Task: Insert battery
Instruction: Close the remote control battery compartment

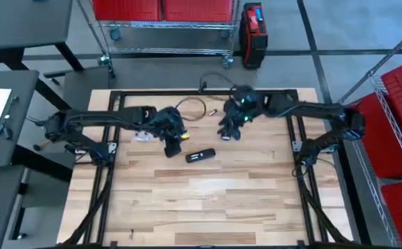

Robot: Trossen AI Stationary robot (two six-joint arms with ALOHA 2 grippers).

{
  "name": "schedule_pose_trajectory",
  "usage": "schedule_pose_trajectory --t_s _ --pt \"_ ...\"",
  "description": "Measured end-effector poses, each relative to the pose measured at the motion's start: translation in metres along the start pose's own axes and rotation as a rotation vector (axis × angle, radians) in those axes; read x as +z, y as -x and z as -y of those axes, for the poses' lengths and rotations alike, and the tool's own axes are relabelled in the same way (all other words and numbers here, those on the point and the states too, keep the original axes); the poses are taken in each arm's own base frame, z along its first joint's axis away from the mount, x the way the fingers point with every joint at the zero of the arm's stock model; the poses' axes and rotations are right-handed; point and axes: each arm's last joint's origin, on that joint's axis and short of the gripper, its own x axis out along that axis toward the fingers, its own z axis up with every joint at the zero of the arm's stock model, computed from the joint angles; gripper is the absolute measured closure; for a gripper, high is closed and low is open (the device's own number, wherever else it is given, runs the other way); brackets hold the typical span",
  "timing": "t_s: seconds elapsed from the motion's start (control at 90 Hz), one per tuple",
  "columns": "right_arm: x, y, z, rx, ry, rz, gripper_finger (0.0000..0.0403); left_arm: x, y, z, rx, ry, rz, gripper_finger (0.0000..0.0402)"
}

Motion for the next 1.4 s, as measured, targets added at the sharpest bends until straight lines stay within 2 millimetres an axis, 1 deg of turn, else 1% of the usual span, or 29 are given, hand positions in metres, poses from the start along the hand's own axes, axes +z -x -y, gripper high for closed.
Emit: schedule_pose_trajectory --t_s 0.144,0.256,0.4,0.511,0.656,0.733,0.878,1.033,1.4 --pt "-0.041 -0.028 -0.007 0.065 0.015 0.030 0.0191 -0.020 -0.019 0.007 -0.020 0.042 -0.022 0.0235" --pt "-0.062 -0.040 -0.018 0.066 0.058 0.019 0.0191 -0.030 -0.043 0.013 -0.062 0.076 -0.033 0.0235" --pt "-0.070 -0.045 -0.030 0.050 0.119 -0.001 0.0191 -0.032 -0.079 0.020 -0.097 0.109 -0.134 0.0235" --pt "-0.070 -0.045 -0.029 0.045 0.114 -0.007 0.0191 -0.029 -0.103 0.025 -0.078 0.131 -0.195 0.0235" --pt "-0.074 -0.044 -0.028 0.034 0.099 -0.048 0.0191 -0.024 -0.124 0.033 -0.070 0.146 -0.228 0.0235" --pt "-0.077 -0.044 -0.027 0.028 0.091 -0.074 0.0191 -0.020 -0.129 0.036 -0.071 0.153 -0.230 0.0235" --pt "-0.081 -0.044 -0.027 0.019 0.088 -0.116 0.0191 -0.024 -0.138 0.036 -0.063 0.151 -0.259 0.0235" --pt "-0.082 -0.044 -0.027 0.018 0.088 -0.125 0.0191 -0.023 -0.139 0.037 -0.068 0.152 -0.247 0.0235" --pt "-0.083 -0.045 -0.029 0.025 0.110 -0.131 0.0191 -0.017 -0.141 0.036 -0.073 0.220 -0.192 0.0235"
